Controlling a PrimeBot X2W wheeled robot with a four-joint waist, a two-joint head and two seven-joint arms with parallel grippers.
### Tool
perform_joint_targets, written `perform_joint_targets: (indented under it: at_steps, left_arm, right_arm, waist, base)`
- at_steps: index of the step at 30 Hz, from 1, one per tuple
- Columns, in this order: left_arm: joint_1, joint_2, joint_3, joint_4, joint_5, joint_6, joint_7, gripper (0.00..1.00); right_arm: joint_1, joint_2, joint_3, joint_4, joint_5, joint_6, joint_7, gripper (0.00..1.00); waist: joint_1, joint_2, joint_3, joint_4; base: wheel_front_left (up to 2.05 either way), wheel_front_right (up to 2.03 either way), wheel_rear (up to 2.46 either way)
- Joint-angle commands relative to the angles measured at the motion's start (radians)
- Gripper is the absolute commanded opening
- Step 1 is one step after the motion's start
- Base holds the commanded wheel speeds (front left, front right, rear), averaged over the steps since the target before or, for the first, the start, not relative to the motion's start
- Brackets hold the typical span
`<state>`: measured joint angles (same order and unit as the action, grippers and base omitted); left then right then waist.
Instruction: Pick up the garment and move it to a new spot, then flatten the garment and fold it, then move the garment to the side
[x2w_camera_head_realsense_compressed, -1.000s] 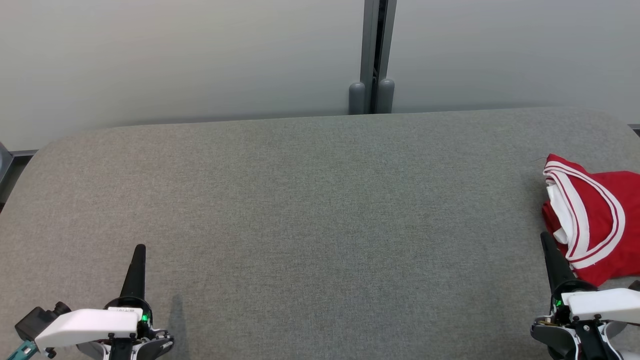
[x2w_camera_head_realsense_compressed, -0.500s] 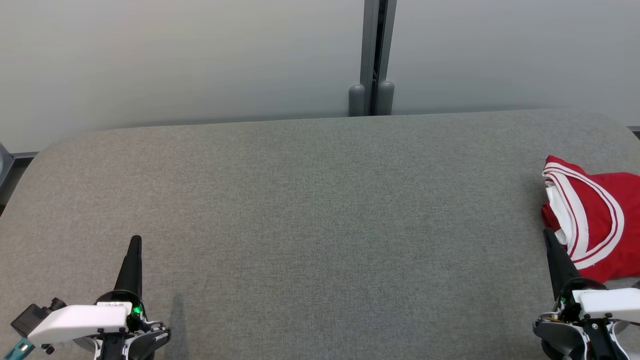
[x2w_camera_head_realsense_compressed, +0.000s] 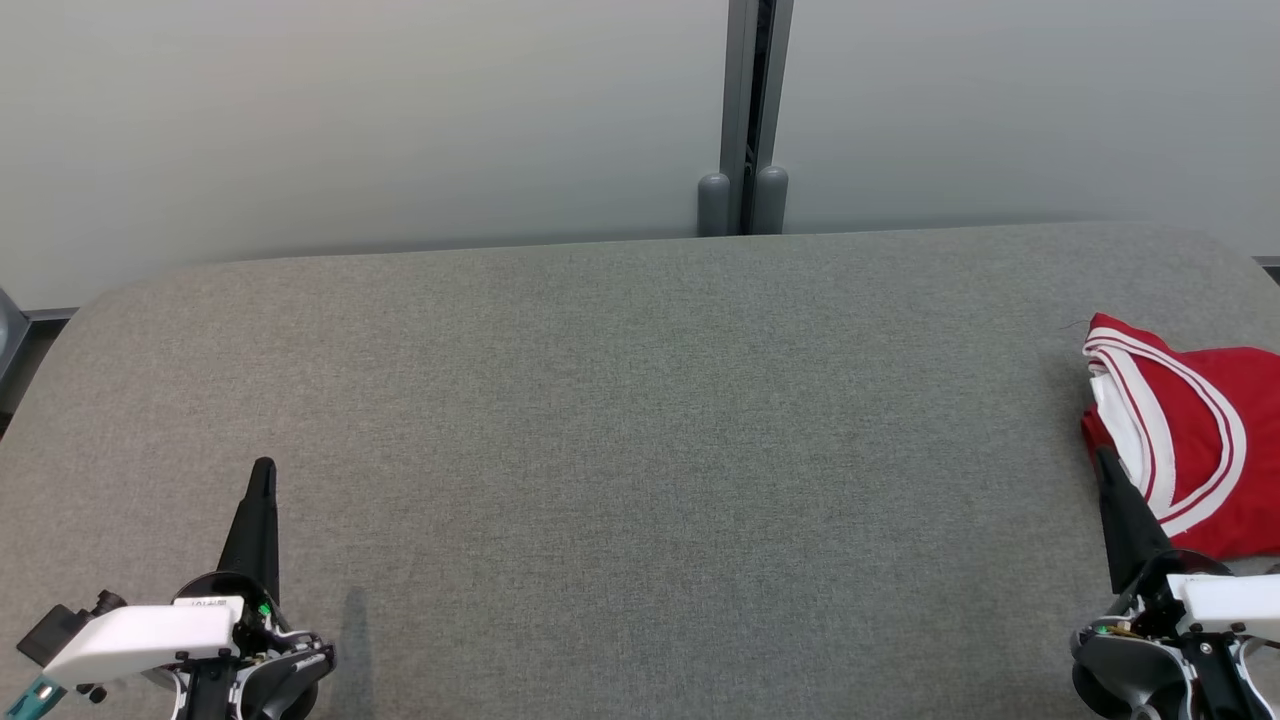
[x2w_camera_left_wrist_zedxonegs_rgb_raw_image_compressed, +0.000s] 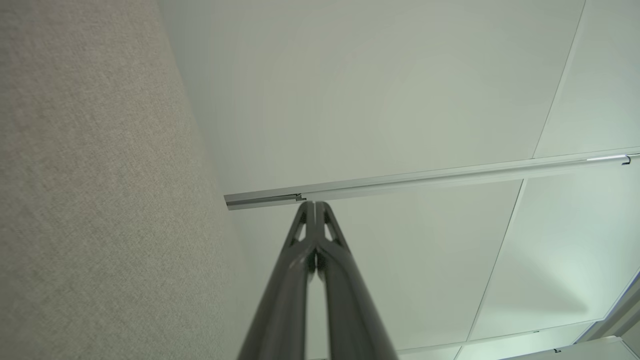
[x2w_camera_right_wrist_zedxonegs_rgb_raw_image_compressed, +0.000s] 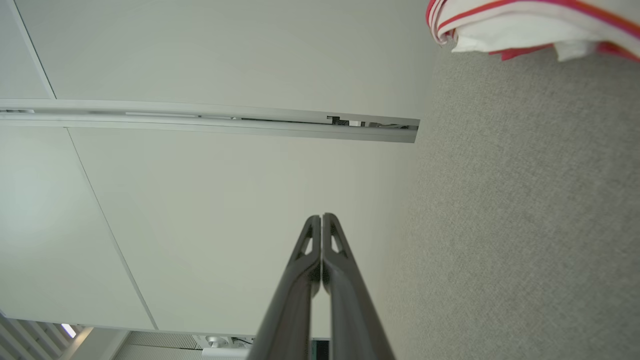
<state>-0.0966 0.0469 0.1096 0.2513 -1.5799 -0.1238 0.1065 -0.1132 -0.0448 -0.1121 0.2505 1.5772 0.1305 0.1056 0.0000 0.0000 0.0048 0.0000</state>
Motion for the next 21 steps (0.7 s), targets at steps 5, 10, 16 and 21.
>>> perform_joint_targets:
  at_steps: [5,10,16,21]
  left_arm:
    - [-0.02,0.006,0.007,-0.009,-0.035,-0.01,0.011,0.0]
    - [-0.018,0.006,0.007,-0.008,-0.034,-0.009,0.011,0.0]
    - [-0.018,0.006,0.007,-0.008,-0.034,-0.009,0.011,0.0]
    - [-0.018,0.006,0.007,-0.009,-0.034,-0.009,0.011,0.0]
  right_arm:
    - [0.009,-0.01,-0.003,-0.009,0.038,0.0,0.012,0.0]
    - [0.009,-0.01,-0.003,-0.009,0.037,0.0,0.012,0.0]
    - [0.009,-0.01,-0.003,-0.009,0.037,0.0,0.012,0.0]
    - [0.009,-0.01,-0.003,-0.009,0.037,0.0,0.012,0.0]
  waist:
    - [0.0,0.0,-0.002,0.0]
    - [0.0,0.0,-0.002,0.0]
    - [0.0,0.0,-0.002,0.0]
    - [0.0,0.0,-0.002,0.0]
  base:
    - [0.0,0.0,0.0]
    - [0.0,0.0,0.0]
    - [0.0,0.0,0.0]
    - [0.0,0.0,0.0]
